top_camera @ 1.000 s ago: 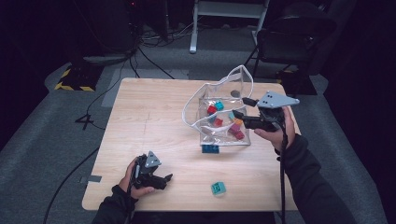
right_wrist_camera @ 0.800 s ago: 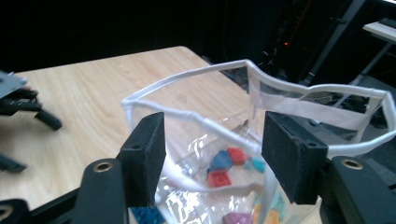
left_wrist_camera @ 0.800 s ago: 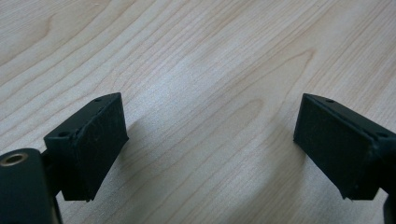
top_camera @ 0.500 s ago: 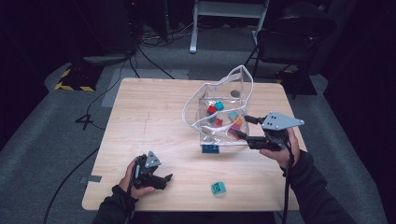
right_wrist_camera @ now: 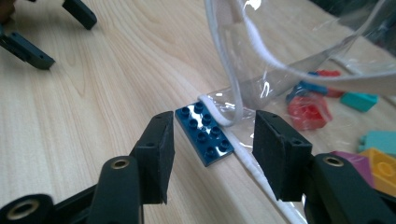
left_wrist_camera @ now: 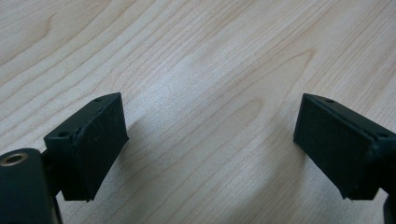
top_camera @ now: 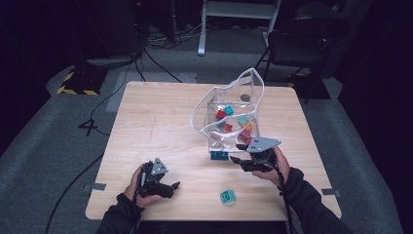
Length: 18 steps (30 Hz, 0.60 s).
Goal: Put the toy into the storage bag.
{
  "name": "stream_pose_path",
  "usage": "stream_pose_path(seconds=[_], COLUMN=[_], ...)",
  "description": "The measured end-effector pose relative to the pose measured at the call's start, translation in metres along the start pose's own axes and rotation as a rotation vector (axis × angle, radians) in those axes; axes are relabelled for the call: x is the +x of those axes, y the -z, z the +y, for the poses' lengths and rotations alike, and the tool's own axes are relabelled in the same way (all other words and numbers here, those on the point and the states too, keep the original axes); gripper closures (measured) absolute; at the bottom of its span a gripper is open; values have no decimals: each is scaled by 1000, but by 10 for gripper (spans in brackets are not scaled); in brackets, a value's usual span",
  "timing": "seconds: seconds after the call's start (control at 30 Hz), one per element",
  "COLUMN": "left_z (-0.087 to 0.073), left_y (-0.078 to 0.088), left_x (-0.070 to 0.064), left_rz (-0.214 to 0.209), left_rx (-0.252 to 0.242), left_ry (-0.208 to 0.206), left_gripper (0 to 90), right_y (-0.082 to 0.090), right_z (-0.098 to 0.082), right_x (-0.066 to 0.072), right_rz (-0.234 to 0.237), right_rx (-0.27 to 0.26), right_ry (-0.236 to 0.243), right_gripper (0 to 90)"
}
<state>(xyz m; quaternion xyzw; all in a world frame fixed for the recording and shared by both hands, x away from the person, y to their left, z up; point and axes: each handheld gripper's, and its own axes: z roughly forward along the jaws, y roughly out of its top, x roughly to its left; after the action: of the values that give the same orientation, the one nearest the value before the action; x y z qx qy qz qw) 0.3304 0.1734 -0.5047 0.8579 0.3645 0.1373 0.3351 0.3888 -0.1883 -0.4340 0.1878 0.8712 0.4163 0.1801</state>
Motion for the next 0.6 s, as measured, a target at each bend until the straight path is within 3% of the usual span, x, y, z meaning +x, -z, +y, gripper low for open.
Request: stream_pose_path(seconds=[0.1,0.37,0.5,0.6], left_z=[0,0,0,0], left_y=[0,0,0,0], left_x=[0,0,0,0], left_rz=[-1,0,0,0], left_rx=[0,0,0,0], left_ry=[1,0,1,0], left_gripper=[98,98,98,98], right_y=[-11,-44,-57,-65], right_z=[-4,-8,-10,-12], right_x=[0,2,1,1], right_rz=[25,36,-21,-21], right_rx=[12,61,90,97], right_ry=[-12,29,49,43], right_gripper=[510,504,481,465])
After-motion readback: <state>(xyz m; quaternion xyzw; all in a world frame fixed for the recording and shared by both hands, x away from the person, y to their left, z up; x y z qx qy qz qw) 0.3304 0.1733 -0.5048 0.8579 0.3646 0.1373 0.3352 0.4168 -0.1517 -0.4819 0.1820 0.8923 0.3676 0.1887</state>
